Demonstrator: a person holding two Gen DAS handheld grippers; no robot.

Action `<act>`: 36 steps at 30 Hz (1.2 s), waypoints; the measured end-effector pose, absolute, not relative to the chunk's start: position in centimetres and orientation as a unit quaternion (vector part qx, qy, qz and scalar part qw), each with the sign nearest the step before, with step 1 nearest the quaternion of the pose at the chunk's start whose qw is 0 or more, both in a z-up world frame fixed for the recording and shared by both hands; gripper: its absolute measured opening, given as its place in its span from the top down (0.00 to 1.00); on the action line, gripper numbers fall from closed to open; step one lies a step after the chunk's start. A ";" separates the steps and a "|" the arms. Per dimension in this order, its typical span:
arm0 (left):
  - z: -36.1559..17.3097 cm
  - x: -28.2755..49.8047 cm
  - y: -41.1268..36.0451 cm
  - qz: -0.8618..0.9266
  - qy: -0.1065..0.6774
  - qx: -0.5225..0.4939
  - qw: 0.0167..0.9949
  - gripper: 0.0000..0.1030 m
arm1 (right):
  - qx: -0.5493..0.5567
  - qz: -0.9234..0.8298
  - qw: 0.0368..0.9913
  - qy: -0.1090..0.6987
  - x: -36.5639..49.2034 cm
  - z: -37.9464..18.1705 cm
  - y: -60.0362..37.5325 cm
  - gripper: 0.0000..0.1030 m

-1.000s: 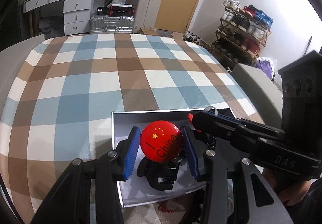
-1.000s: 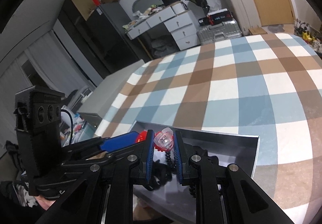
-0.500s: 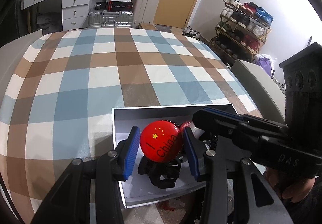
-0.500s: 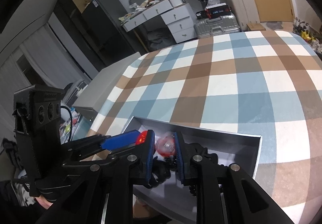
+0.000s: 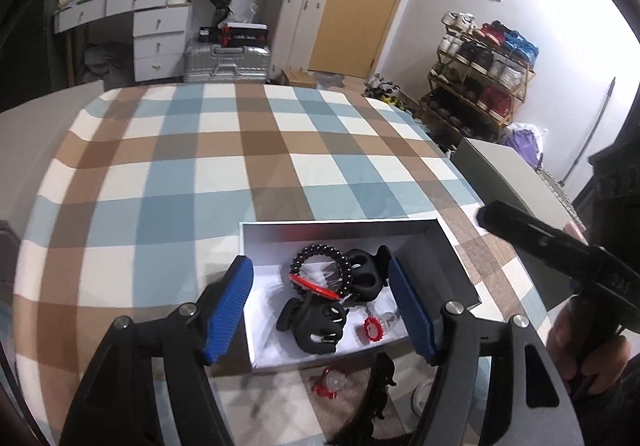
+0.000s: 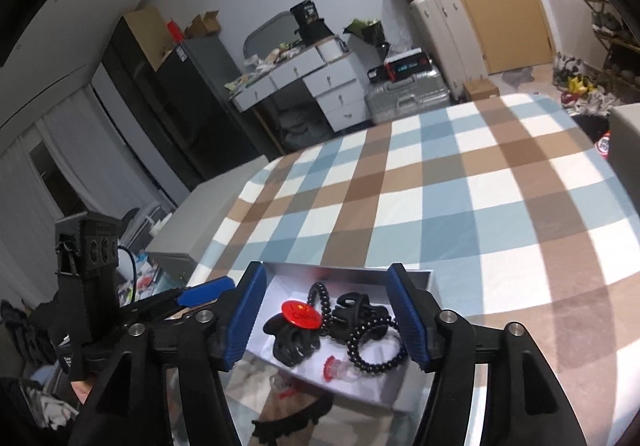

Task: Organize jewelry
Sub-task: 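Withdraw both grippers from the box back over the table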

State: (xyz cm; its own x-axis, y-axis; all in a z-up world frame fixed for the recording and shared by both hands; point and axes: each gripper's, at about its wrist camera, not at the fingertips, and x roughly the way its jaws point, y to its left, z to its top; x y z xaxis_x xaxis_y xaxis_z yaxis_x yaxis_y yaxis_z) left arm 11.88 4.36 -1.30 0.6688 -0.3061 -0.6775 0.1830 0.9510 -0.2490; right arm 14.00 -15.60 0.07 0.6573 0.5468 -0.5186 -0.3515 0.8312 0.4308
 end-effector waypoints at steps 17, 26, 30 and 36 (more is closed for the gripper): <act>1.1 6.8 4.2 -0.069 0.306 -0.055 0.948 0.18 | 0.031 0.220 0.945 0.240 5.2 3.8 -14.8 0.09; 0.8 3.8 3.4 -0.036 0.275 -0.034 0.960 0.02 | 0.005 0.197 0.953 0.232 2.4 2.4 -14.9 0.00; -0.7 2.8 3.2 -0.024 0.290 -0.025 0.956 0.02 | -0.005 0.188 0.950 0.251 1.6 0.8 -15.1 0.00; -3.4 1.7 3.7 -0.010 0.328 -0.033 0.944 0.02 | -0.001 0.190 0.934 0.302 0.9 -2.6 -15.7 0.00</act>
State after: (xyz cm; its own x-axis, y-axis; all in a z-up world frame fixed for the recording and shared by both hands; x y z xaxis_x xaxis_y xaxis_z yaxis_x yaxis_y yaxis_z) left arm 1.71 3.69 -3.40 0.7850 -0.0407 -0.6181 -0.0019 0.9977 -0.0682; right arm 0.92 -15.68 -2.56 0.7453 0.3537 -0.5651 -0.3549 0.9281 0.1128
